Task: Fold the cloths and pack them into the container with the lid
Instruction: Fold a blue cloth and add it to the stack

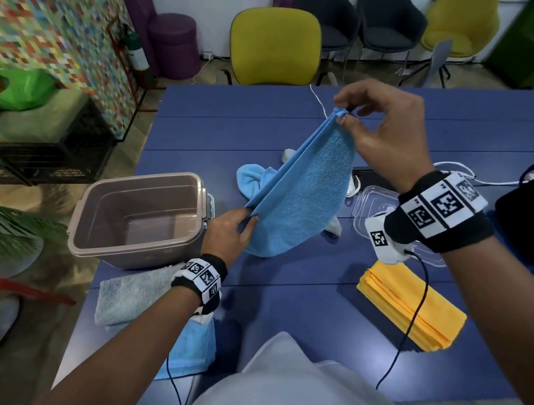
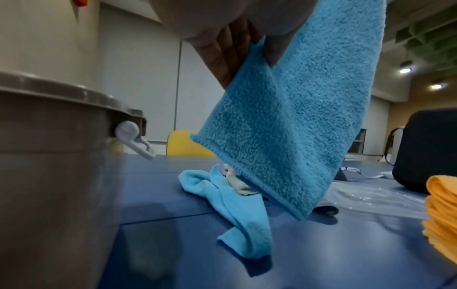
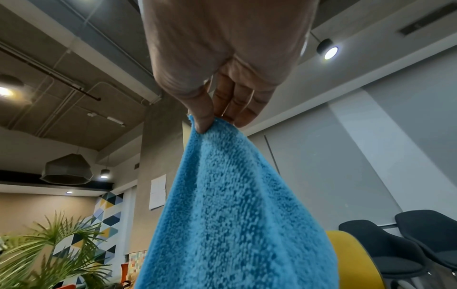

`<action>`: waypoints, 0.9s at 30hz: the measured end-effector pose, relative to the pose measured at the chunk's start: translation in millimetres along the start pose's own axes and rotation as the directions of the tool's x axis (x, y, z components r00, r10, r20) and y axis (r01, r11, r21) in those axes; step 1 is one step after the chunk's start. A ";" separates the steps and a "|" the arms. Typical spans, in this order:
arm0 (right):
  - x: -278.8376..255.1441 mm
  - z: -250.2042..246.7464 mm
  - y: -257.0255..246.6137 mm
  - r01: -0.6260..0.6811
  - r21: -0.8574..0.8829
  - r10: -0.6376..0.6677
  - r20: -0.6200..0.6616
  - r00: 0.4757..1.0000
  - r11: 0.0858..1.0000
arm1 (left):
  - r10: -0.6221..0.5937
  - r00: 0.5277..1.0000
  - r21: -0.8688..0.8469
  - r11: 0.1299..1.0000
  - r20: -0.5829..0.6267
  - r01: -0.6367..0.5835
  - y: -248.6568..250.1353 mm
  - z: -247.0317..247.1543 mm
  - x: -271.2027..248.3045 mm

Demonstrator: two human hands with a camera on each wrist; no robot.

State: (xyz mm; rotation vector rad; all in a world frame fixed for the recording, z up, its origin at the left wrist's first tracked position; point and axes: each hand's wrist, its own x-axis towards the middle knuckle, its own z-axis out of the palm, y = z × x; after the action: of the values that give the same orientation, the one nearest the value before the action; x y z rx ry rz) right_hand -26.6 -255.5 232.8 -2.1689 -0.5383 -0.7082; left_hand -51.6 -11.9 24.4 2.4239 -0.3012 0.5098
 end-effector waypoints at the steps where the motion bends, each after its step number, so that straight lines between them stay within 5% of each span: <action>1: -0.9 -1.1 2.3 -0.004 -0.012 0.004 0.004 1.000 1.000 | 0.015 1.000 0.038 0.999 0.000 -0.015 -3.0 -3.0 1.4; 11: -14.2 -15.3 47.8 -0.162 -0.155 0.154 -0.062 0.986 0.975 | 0.265 0.964 0.137 0.955 -0.004 -0.262 -31.8 -30.1 2.1; 16: -23.7 -12.4 50.3 -0.218 -0.066 0.214 -0.051 0.975 0.974 | 0.358 0.927 0.092 0.925 0.111 -0.368 -27.3 -34.1 0.6; 27: -30.7 -0.7 7.1 -0.024 -0.035 0.031 0.222 0.975 0.999 | 0.021 0.848 -0.065 0.998 0.530 0.015 24.4 41.6 -41.5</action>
State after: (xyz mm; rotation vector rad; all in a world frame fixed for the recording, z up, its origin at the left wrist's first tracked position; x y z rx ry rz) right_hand -45.9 -264.8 209.7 -2.2965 -0.6141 -0.4635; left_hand -85.2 -53.3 -10.4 2.4576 -0.5443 -0.1886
